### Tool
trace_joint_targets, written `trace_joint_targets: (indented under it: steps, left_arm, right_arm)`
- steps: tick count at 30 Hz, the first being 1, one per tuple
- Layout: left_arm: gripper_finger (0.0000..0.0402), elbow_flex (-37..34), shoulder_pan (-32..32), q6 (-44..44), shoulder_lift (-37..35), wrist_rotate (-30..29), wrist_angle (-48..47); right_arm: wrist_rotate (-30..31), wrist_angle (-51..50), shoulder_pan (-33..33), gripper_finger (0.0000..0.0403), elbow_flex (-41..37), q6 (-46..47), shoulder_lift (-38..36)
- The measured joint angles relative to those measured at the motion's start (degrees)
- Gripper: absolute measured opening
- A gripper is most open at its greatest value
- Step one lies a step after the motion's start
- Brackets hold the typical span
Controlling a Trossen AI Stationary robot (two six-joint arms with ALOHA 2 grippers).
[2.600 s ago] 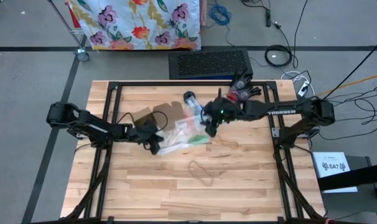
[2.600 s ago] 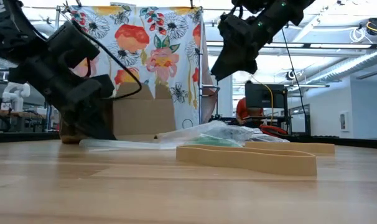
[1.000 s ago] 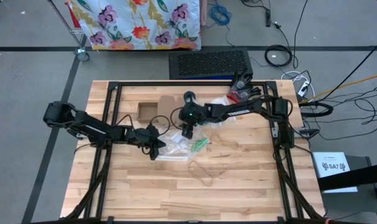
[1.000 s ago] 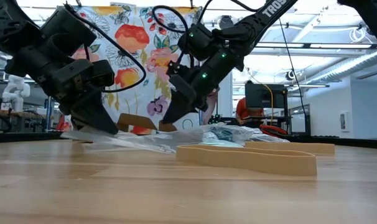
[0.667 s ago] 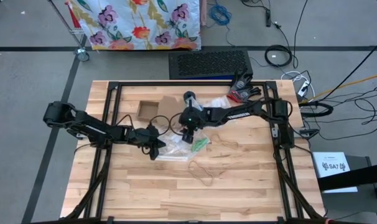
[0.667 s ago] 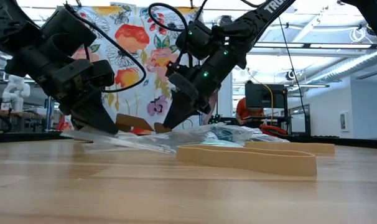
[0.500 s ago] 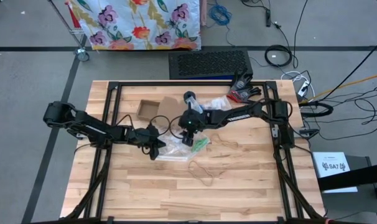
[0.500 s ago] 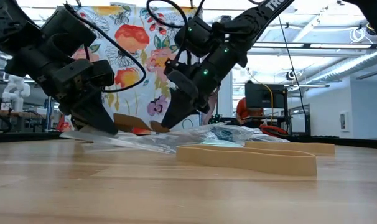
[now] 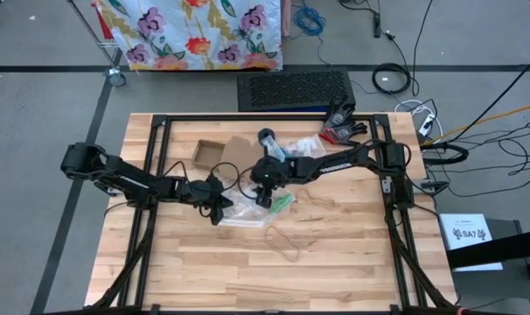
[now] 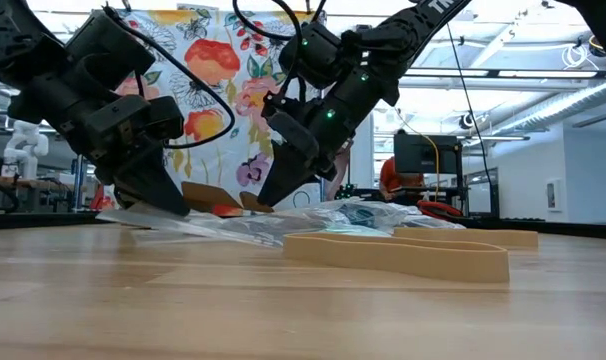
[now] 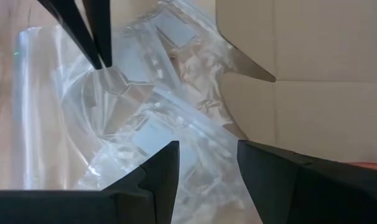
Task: Sort rubber bands
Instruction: Open the transparent zip bag
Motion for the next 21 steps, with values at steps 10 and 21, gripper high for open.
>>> trace_joint_targets:
  steps: [10,21]
  left_arm:
    - [0.0021,0.0,0.0,0.2,0.0,0.0,0.0]
    - [0.0021,0.0,0.0,-0.1,0.0,0.0,0.2]
  right_arm:
    - [1.8,-4.1,0.0,0.0153,0.0,0.3,0.0]
    - [14.1,-19.2,4.1,0.0153,-0.1,1.2,-2.8]
